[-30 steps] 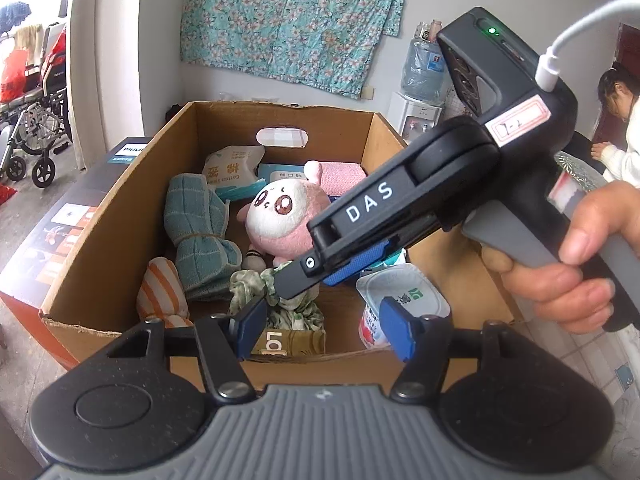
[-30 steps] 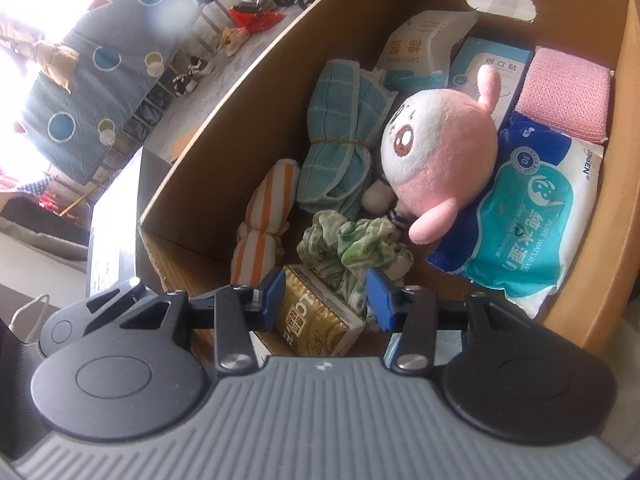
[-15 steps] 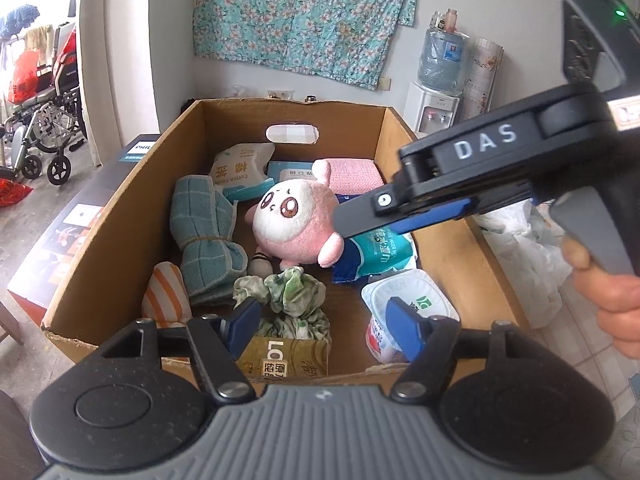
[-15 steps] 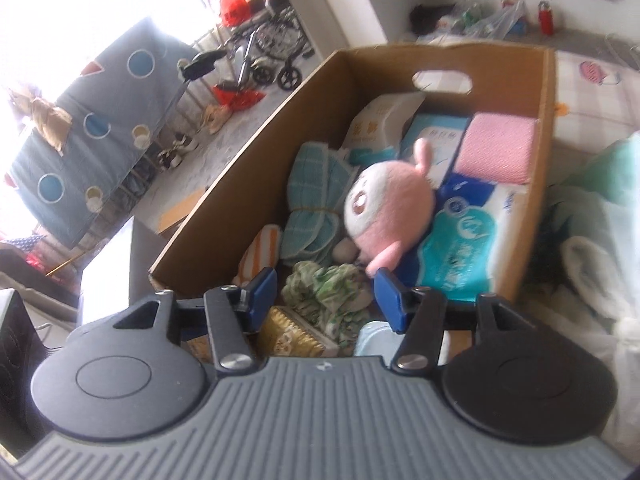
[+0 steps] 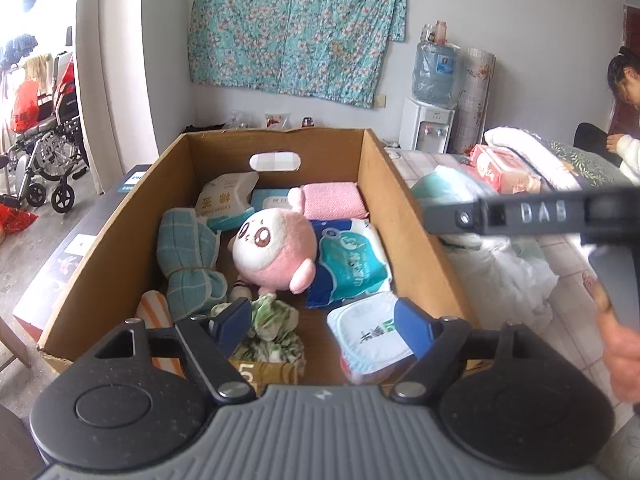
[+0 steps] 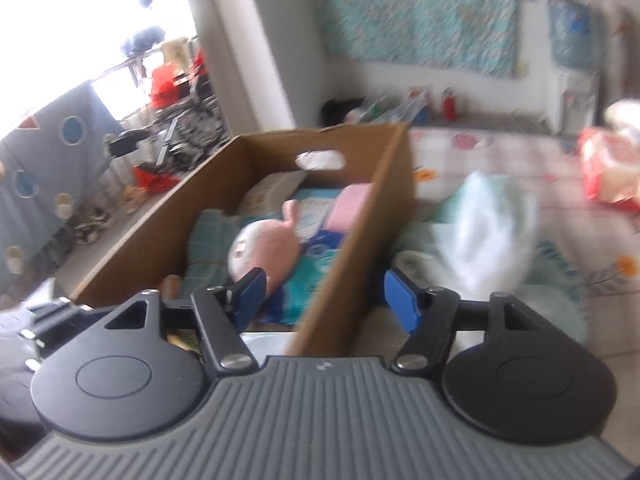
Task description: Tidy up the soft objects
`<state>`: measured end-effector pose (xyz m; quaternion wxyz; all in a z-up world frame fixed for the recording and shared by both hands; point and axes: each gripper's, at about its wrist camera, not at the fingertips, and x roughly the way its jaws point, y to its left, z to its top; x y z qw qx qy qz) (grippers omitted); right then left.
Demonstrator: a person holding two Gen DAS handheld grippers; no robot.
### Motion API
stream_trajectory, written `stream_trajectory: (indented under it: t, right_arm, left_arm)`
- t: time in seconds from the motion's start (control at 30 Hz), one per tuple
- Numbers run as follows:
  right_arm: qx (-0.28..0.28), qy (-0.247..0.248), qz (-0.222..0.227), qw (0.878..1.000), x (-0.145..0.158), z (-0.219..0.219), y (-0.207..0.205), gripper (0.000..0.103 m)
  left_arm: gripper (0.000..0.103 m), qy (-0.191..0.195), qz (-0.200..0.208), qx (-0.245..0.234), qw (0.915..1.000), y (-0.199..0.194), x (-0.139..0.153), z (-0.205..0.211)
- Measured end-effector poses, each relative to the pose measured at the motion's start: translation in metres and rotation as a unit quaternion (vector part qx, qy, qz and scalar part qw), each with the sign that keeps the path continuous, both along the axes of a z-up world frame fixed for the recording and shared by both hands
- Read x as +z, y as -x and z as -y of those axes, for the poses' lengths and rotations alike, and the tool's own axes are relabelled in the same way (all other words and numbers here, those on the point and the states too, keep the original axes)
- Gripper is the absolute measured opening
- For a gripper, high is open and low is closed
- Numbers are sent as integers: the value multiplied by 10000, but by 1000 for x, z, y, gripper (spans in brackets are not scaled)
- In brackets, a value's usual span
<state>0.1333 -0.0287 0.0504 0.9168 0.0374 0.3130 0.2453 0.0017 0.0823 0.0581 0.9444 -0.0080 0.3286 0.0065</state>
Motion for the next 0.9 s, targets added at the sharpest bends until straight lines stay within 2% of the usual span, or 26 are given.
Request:
stream_trajectory:
  t: [0.1, 0.17, 0.3, 0.43, 0.47, 0.5, 0.53, 0.67, 0.77, 0.9]
  right_arm:
    - [-311, 304, 393, 9983, -11, 12, 20, 71]
    - [-415, 326, 472, 9975, -17, 21, 31, 73]
    - [-627, 74, 390, 9972, -25, 42, 50, 73]
    - [-1023, -244, 201, 9943, -32, 65, 67, 77]
    - [-1106, -295, 112, 9934, -36, 70, 71, 77]
    - [-1189, -336, 0, 9923, -40, 75, 77, 77]
    - [-1237, -383, -88, 9915, -43, 78, 83, 78]
    - [-1277, -415, -309, 9905, -52, 80, 99, 79]
    - [-1182, -406, -247, 9919, -48, 78, 113, 80]
    - [-1049, -451, -113, 9934, -35, 79, 124, 83]
  left_arm:
    - [80, -106, 239, -8, 9997, 3, 0, 11]
    - [81, -167, 335, -64, 9993, 8, 0, 19]
    - [83, -150, 382, -140, 9991, 21, -3, 33]
    - [87, 182, 213, -53, 9996, 39, -10, 38]
    - [87, 115, 345, -7, 9993, 47, -11, 41]
    - [92, 12, 408, 46, 9992, 54, -10, 44]
    - [98, -16, 349, 79, 9994, 59, -9, 45]
    - [98, 117, 158, 134, 9997, 70, -5, 46]
    - [99, 143, 128, 232, 9995, 82, -2, 44]
    - [100, 373, -109, 307, 9988, 98, -15, 38]
